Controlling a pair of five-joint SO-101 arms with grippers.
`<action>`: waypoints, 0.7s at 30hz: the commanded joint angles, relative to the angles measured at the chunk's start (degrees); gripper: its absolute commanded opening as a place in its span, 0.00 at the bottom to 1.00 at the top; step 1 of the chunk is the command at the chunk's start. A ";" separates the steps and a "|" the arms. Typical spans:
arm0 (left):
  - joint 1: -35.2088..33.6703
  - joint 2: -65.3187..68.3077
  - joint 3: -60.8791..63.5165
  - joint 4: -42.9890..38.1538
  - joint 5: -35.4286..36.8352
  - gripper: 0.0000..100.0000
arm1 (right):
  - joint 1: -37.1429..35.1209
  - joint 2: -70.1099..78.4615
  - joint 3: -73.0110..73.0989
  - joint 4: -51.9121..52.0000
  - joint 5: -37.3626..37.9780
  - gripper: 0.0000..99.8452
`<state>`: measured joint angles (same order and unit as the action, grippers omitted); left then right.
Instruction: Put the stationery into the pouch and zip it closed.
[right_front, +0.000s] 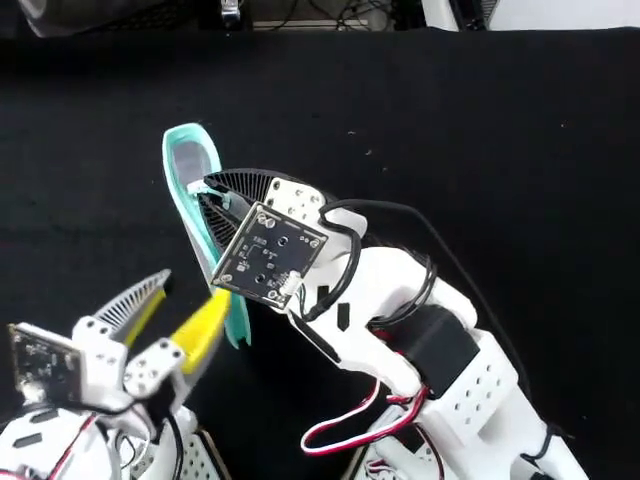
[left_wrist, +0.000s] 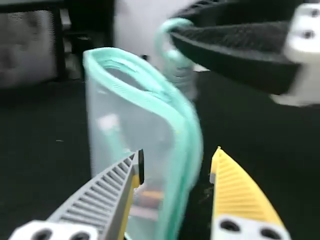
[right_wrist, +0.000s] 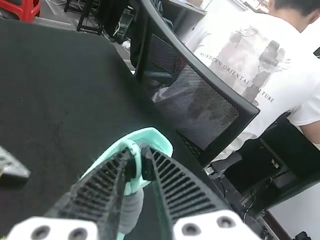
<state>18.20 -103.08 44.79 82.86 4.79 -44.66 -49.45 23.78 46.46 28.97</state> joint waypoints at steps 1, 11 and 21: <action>3.12 -0.18 -1.45 -0.09 -0.79 0.24 | -0.53 0.04 -2.42 -0.18 0.35 0.01; -13.14 -0.18 15.43 -18.37 -0.79 0.23 | -0.70 -0.22 -2.42 0.18 0.35 0.01; -14.46 -0.18 14.20 -19.25 -0.62 0.23 | -0.79 0.13 -2.33 0.18 0.35 0.01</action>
<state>4.40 -103.08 60.70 65.10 4.35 -44.66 -49.36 23.78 46.46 28.97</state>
